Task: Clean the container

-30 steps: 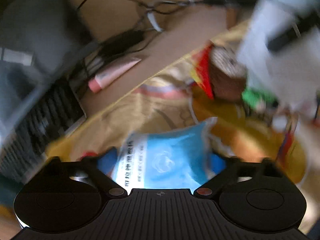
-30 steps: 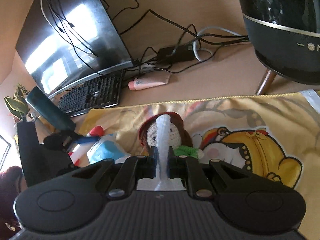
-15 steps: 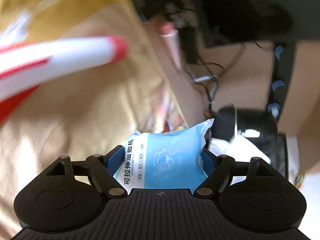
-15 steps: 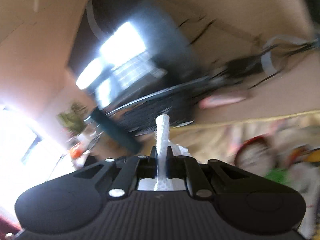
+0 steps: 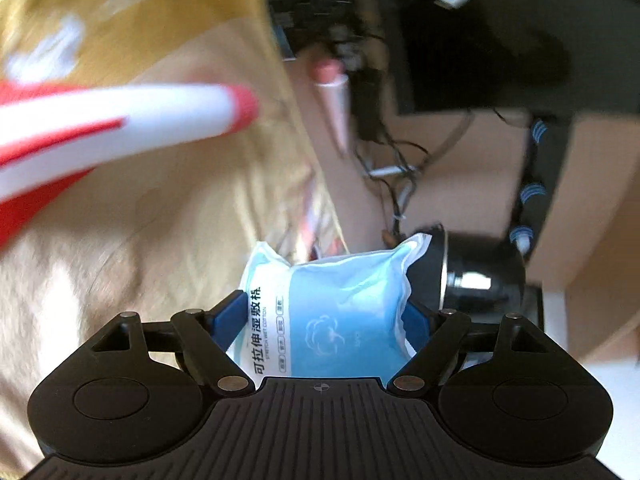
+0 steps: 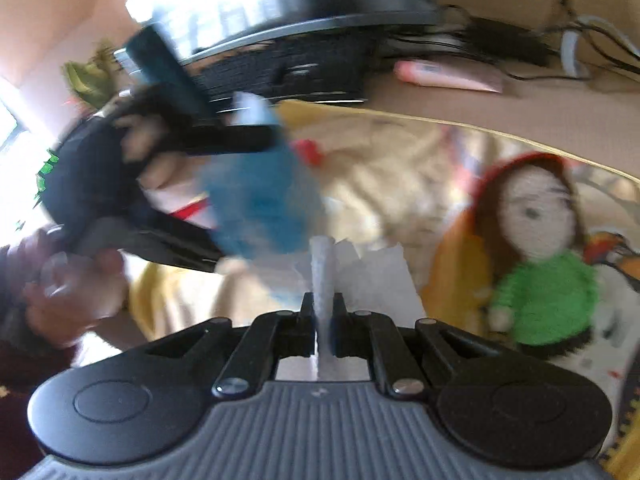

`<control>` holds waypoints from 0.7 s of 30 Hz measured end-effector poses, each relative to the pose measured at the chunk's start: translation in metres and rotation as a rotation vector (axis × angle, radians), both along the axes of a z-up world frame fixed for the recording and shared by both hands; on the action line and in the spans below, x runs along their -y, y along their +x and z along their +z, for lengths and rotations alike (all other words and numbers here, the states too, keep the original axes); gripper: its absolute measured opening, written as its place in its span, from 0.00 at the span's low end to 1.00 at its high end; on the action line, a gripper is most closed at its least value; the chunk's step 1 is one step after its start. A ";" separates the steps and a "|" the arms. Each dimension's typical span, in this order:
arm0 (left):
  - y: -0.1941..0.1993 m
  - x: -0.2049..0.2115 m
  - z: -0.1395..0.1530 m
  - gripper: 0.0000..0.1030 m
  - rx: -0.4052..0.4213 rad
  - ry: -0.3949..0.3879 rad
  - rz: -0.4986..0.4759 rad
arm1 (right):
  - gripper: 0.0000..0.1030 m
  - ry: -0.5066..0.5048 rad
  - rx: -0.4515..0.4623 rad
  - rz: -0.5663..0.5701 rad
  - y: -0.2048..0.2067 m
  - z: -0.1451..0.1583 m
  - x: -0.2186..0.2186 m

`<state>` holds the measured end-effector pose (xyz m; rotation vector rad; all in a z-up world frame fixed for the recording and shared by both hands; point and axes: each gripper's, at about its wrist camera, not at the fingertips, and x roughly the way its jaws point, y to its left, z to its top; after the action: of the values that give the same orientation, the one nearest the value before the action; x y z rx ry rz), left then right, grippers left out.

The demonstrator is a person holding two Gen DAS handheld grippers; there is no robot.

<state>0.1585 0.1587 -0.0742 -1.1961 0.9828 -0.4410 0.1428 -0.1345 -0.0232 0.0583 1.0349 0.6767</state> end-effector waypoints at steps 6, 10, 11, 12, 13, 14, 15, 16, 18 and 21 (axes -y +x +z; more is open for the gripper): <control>-0.017 0.051 0.060 0.82 0.384 0.592 -0.206 | 0.08 0.086 0.057 -0.177 0.022 0.026 0.043; -0.043 0.097 0.070 0.79 0.630 0.904 -0.343 | 0.08 0.171 0.104 -0.223 0.030 0.047 0.052; -0.048 0.105 0.070 0.79 0.668 0.938 -0.376 | 0.08 0.202 0.105 -0.214 0.032 0.051 0.050; -0.051 0.113 0.068 0.79 0.689 0.966 -0.409 | 0.08 0.233 0.106 -0.204 0.034 0.055 0.048; -0.052 0.120 0.065 0.77 0.695 0.995 -0.438 | 0.08 0.245 0.101 -0.180 0.035 0.055 0.042; -0.054 0.127 0.062 0.77 0.700 1.022 -0.464 | 0.08 0.255 0.096 -0.154 0.035 0.055 0.034; -0.055 0.129 0.061 0.77 0.704 1.032 -0.474 | 0.08 0.266 0.090 -0.127 0.036 0.054 0.027; -0.056 0.131 0.060 0.77 0.707 1.042 -0.485 | 0.08 0.244 0.089 -0.105 0.036 0.052 0.019; -0.056 0.132 0.060 0.77 0.705 1.053 -0.488 | 0.08 0.186 0.081 -0.087 0.036 0.042 0.009; -0.055 0.128 0.064 0.77 0.693 1.059 -0.470 | 0.08 0.148 0.022 -0.112 0.041 0.024 0.011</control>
<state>0.1035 0.0310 -0.0102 0.1669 0.6917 -0.5402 0.1842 -0.1456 0.0013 0.2356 0.9518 0.6498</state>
